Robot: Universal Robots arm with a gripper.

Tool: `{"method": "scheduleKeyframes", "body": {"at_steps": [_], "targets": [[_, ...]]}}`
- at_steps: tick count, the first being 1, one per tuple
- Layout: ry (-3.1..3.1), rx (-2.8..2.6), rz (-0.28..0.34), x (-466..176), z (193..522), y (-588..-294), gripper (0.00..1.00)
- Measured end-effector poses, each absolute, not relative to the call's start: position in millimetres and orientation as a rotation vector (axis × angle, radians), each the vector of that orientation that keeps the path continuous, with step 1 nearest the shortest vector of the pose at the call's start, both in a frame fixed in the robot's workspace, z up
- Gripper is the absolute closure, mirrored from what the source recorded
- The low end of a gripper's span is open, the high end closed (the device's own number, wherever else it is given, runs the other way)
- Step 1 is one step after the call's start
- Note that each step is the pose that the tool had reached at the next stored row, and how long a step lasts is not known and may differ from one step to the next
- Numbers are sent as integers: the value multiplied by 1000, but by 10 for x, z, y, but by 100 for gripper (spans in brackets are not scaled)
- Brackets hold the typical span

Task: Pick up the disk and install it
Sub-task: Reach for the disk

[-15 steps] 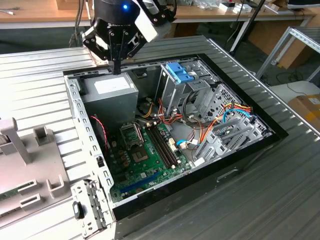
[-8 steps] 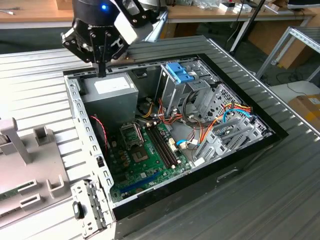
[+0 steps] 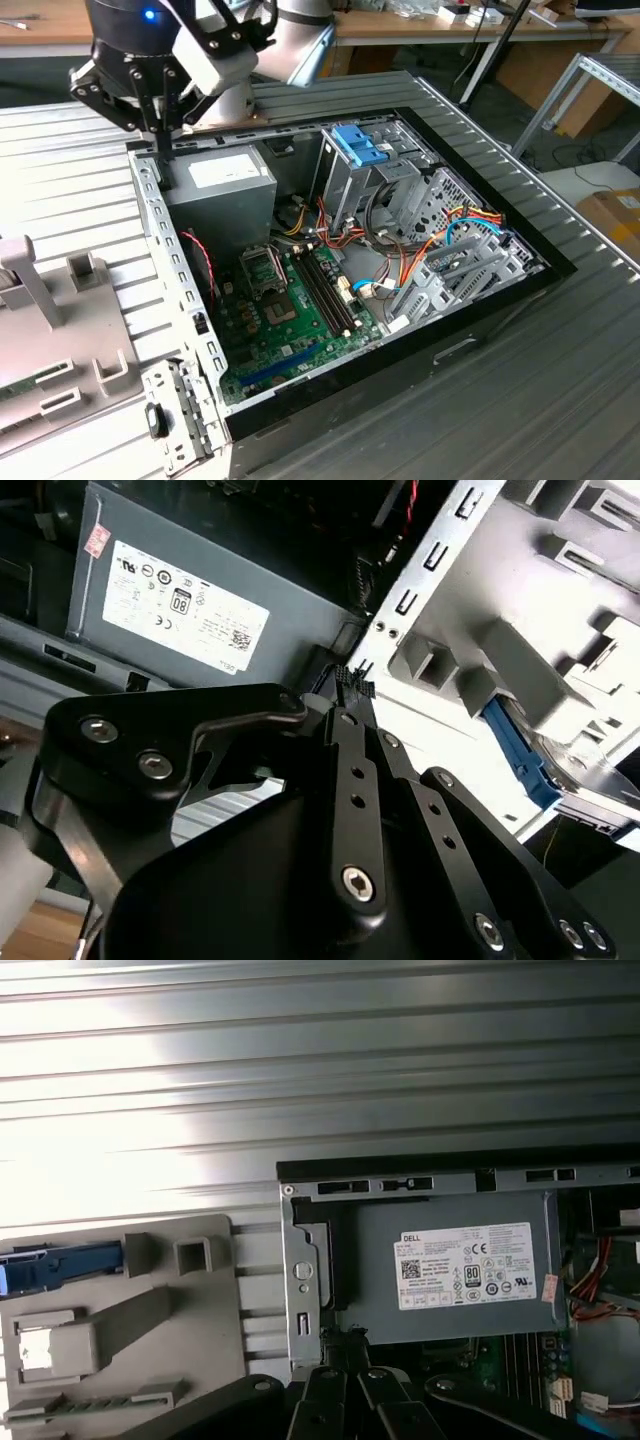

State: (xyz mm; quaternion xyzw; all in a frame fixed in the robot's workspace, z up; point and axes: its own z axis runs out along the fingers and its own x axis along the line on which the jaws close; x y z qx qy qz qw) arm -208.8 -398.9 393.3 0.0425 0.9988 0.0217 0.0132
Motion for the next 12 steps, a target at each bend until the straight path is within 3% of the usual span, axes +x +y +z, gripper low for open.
{"method": "scheduleKeyframes", "body": {"at_steps": [12], "targets": [[3111, 139, 67, -2670, 3933, -3989, 89]]}}
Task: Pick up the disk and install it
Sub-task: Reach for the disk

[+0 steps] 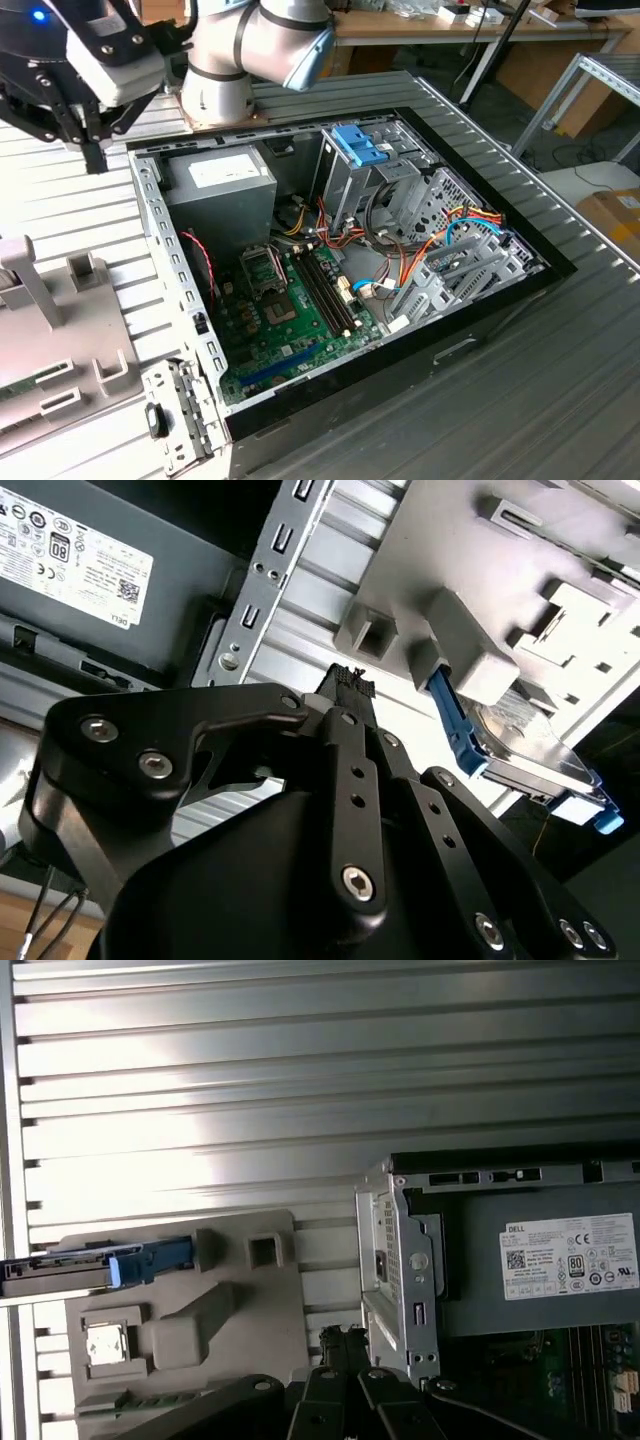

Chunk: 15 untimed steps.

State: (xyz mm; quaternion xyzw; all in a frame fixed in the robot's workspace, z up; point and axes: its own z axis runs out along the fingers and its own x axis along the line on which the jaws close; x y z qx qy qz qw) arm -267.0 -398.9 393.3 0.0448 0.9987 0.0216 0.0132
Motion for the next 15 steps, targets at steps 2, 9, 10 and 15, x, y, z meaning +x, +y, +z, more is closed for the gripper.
{"method": "scheduleKeyframes", "body": {"at_steps": [2, 9, 10, 15], "targets": [[3111, 140, 67, -2734, 3933, -3989, 89], [3111, 144, 67, -3090, 3933, -3989, 89], [3111, 144, 67, -3136, 3933, -3989, 89], [3111, 147, 67, -3546, 3932, -3990, 89]]}}
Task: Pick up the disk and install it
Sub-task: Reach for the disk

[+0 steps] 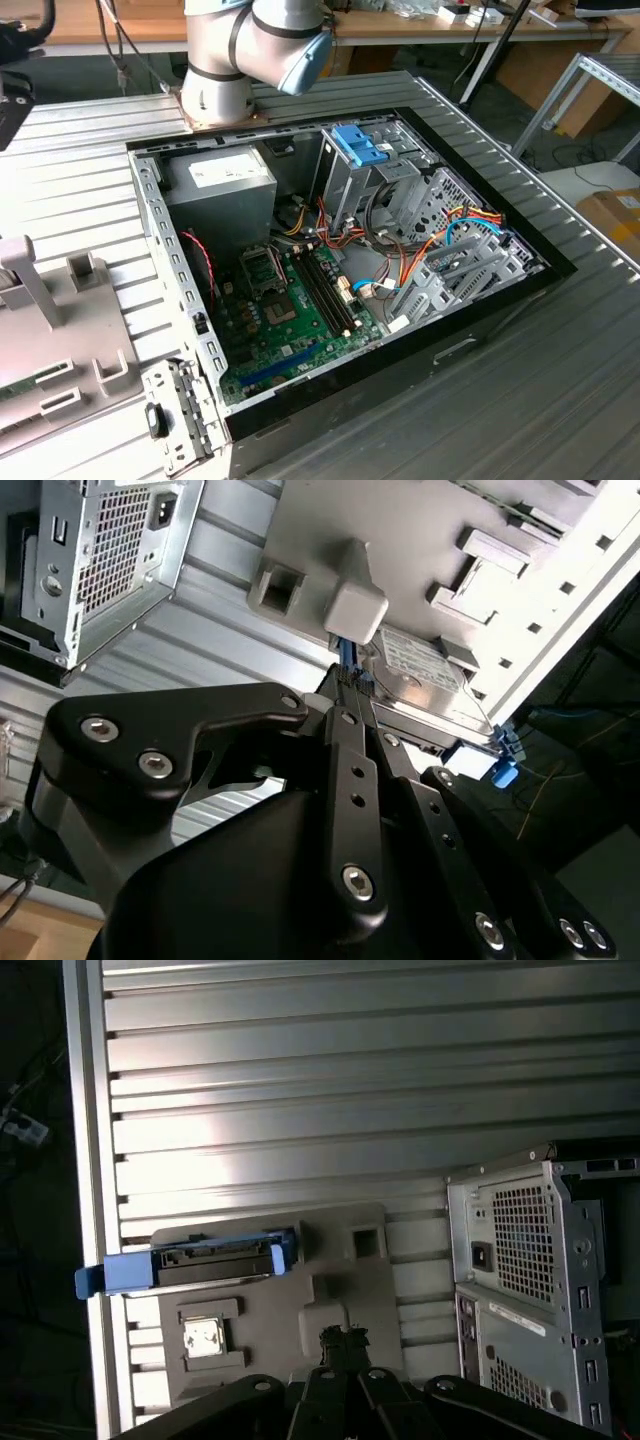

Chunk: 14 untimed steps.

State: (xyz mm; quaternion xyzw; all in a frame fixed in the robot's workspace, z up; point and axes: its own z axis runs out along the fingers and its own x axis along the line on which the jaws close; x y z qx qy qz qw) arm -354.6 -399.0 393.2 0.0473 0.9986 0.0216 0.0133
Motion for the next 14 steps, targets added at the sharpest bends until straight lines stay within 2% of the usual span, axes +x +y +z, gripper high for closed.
{"method": "scheduleKeyframes", "body": {"at_steps": [14], "targets": [[3111, 152, 67, -4088, 3932, -3989, 89]]}}
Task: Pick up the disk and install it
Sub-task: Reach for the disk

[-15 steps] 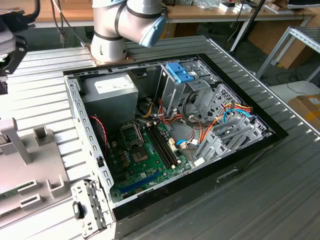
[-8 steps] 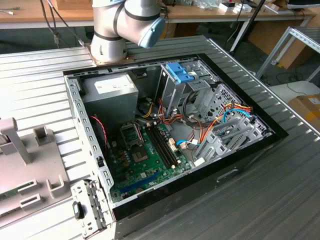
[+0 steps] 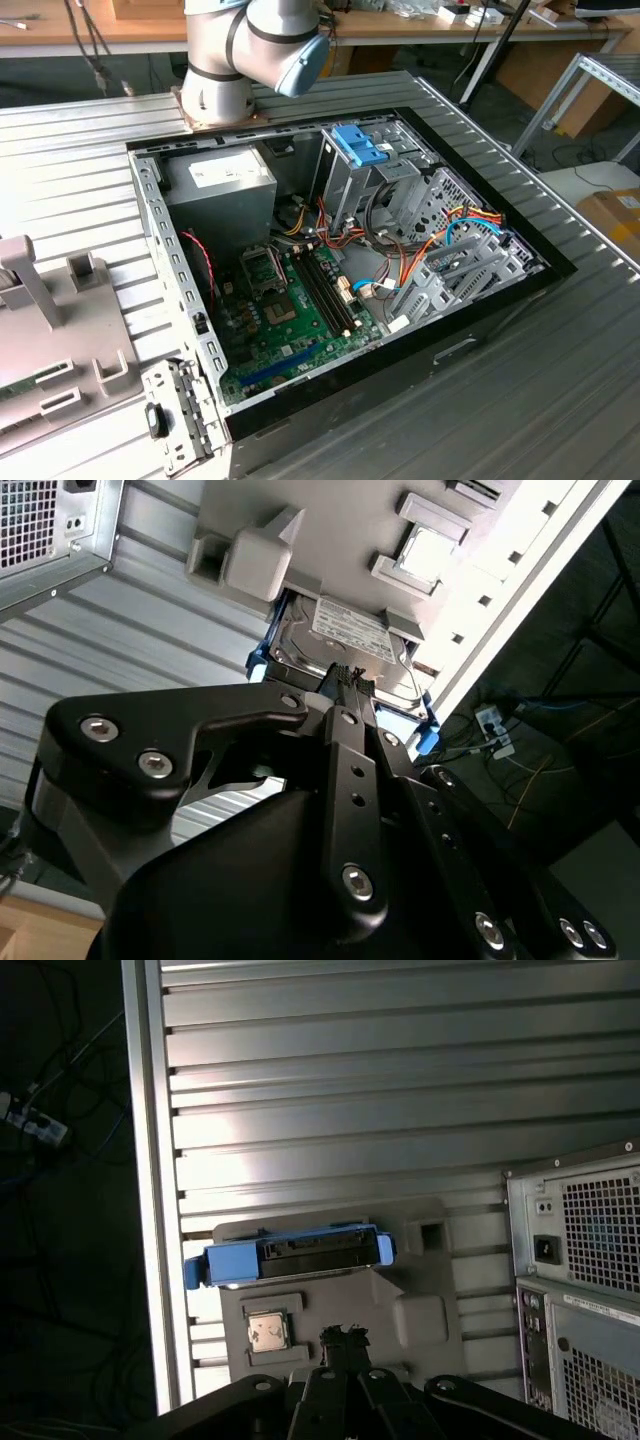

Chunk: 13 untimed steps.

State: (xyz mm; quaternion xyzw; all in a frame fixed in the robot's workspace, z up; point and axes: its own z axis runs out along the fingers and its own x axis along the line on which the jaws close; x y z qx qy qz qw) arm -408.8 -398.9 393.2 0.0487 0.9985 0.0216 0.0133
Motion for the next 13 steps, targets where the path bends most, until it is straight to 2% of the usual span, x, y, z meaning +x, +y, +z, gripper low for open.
{"method": "scheduleKeyframes", "body": {"at_steps": [8, 13], "targets": [[3111, 152, 67, -4094, 3933, -3973, 89], [3111, 152, 67, -4107, 3932, -3846, 89]]}}
